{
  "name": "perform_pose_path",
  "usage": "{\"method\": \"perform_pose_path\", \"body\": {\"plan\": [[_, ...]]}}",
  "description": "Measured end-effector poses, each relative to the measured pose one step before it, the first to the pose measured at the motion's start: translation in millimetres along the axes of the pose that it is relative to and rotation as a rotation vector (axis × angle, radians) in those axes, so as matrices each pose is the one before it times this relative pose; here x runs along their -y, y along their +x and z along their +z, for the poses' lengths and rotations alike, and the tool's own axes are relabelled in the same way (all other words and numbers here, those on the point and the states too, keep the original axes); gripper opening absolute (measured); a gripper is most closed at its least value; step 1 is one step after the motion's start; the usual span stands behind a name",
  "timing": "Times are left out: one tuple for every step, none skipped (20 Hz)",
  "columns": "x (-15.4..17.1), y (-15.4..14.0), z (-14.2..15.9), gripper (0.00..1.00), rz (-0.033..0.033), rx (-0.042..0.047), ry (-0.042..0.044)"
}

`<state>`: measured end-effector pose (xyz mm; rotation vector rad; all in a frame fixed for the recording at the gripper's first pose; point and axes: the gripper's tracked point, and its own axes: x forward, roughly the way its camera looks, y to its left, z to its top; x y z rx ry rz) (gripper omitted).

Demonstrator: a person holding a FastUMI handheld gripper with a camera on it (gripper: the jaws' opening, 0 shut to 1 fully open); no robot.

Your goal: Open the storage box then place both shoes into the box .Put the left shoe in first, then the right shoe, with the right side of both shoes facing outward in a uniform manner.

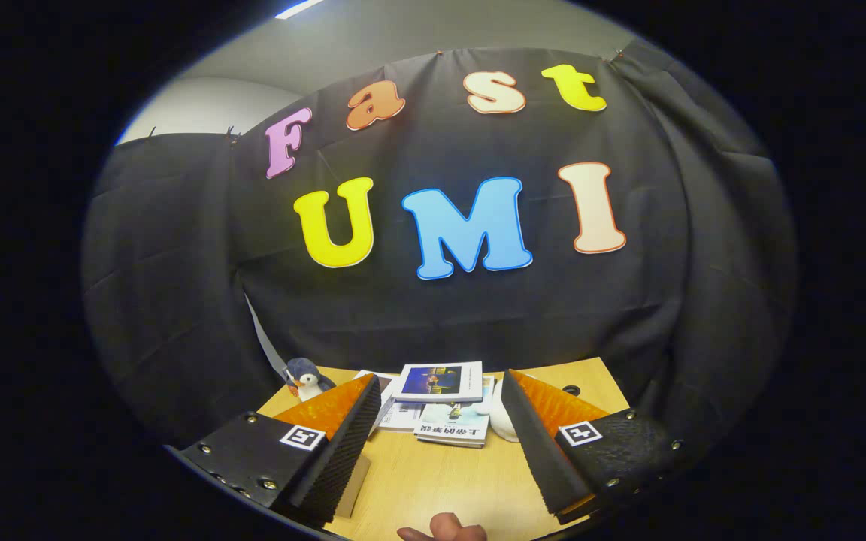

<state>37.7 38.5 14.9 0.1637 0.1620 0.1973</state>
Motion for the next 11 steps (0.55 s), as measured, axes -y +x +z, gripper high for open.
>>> {"method": "perform_pose_path", "body": {"plan": [[10.25, -3.02, 2.22, 0.98, -0.01200, 0.01045, 0.00523], [9.40, -3.16, 2.39, 0.98, -0.00910, 0.00849, 0.00434], [7.67, -2.33, 0.42, 0.98, -0.00813, 0.00315, 0.00324], [7.96, -1.45, 0.31, 0.97, -0.00811, 0.00250, 0.00357], [6.40, -0.32, 0.10, 0.98, -0.00558, 0.00219, 0.00616], [5.51, 0.14, -0.72, 0.98, -0.00335, -0.00276, 0.00877], [4.96, -1.25, -0.71, 0.98, -0.00002, -0.00228, 0.00821], [6.09, -2.26, 1.46, 0.98, -0.00119, 0.00335, 0.00554], [5.60, -3.01, 5.19, 0.98, 0.00374, 0.01892, 0.00499], [4.89, -2.73, 6.73, 0.97, 0.00675, 0.02940, 0.00637], [2.66, -2.77, 6.35, 0.97, 0.01415, 0.03236, 0.00559]]}}
